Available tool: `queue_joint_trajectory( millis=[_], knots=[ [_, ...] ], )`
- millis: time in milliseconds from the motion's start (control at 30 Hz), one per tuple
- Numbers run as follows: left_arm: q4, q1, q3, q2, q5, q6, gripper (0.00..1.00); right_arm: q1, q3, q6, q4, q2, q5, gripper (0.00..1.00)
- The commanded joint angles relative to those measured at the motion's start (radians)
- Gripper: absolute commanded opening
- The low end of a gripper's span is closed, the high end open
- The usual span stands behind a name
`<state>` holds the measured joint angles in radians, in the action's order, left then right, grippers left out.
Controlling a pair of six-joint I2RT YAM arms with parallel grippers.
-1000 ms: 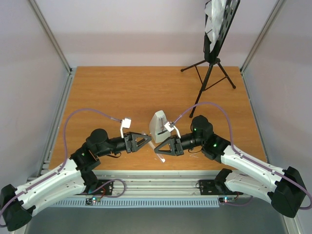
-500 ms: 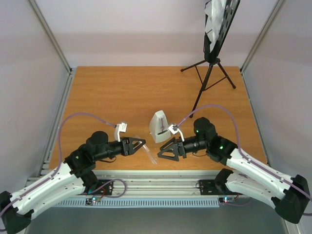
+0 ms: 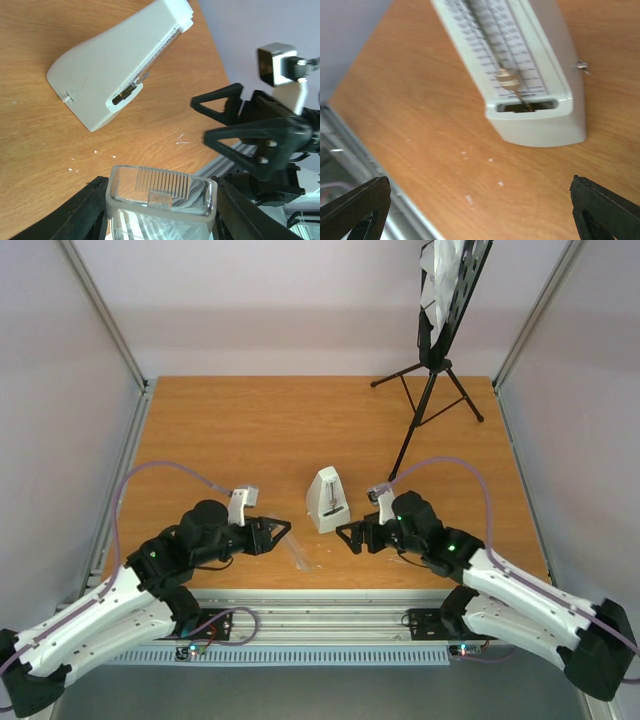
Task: Pack up the instrument practice props
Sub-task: Adjust the metronome at the center of the board.
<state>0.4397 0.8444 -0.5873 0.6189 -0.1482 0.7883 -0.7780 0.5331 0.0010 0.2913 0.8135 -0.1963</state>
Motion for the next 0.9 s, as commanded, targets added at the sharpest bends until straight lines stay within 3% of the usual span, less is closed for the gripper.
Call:
queue_joint_trajectory(
  millis=[0,267,400,567,867],
  knots=[
    [0.001,0.004,-0.043,0.016,0.023,-0.055,0.44,0.009,-0.046,-0.066,-0.298,0.146,0.12,0.98],
    [-0.006,0.003,-0.02,-0.008,0.029,-0.061,0.44,0.105,-0.098,-0.124,-0.667,0.429,-0.006,0.99],
    [0.025,0.002,-0.025,-0.034,0.042,-0.066,0.44,0.106,-0.098,-0.125,-0.745,0.511,-0.068,0.99],
    [0.058,0.001,-0.041,-0.048,0.041,-0.092,0.45,0.096,-0.068,-0.124,-0.738,0.583,-0.127,0.99],
    [0.144,0.001,-0.107,-0.039,0.083,-0.162,0.45,-0.071,-0.076,-0.113,-0.722,0.579,-0.024,0.98]
  ],
)
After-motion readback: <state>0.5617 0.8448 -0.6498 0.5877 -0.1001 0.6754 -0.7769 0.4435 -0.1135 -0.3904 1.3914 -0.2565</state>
